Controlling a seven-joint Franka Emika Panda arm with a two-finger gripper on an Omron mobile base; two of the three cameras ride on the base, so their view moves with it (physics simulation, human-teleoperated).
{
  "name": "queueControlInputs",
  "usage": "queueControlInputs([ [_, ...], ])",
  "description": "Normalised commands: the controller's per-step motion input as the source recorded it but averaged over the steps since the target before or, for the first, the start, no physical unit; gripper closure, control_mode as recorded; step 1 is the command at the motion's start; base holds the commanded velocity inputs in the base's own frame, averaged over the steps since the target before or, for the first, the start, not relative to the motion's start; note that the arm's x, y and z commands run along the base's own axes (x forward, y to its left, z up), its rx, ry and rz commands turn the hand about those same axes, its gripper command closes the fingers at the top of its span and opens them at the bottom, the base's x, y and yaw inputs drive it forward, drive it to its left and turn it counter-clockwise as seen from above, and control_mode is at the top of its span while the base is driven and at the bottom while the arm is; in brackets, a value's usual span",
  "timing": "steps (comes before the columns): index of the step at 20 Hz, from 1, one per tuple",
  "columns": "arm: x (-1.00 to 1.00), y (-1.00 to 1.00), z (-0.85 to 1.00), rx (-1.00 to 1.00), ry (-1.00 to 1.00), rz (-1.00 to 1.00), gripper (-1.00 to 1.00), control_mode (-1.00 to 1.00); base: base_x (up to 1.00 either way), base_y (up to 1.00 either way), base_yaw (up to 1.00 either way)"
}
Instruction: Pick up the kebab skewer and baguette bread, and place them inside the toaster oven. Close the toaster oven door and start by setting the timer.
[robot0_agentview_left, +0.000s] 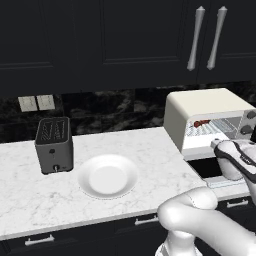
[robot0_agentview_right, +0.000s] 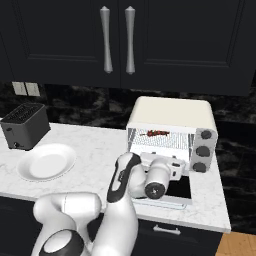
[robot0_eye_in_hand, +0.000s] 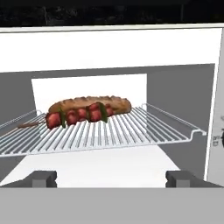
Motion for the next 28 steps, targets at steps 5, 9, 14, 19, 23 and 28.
queueControlInputs([
  [5, -0.79, -0.54, 0.14, -0.01, 0.01, 0.05, -1.0, -1.0, 0.0, 0.0, 0.0],
  [9, -0.72, -0.58, 0.0, -0.02, 0.04, 0.11, -1.0, -1.0, 0.0, 0.0, 0.0],
  [14, -0.68, -0.61, -0.05, 0.0, 0.0, 0.13, -1.0, -1.0, 0.0, 0.0, 0.0],
  [19, -0.24, -0.2, -0.33, 0.0, 0.0, 0.22, -1.0, -1.0, 0.0, 0.0, 0.0],
  [23, -0.03, 0.0, -0.64, 0.0, 0.0, 0.3, -1.0, -1.0, 0.0, 0.0, 0.0],
  [28, -0.13, -0.01, -0.67, 0.0, 0.0, 0.2, -1.0, -1.0, 0.0, 0.0, 0.0],
])
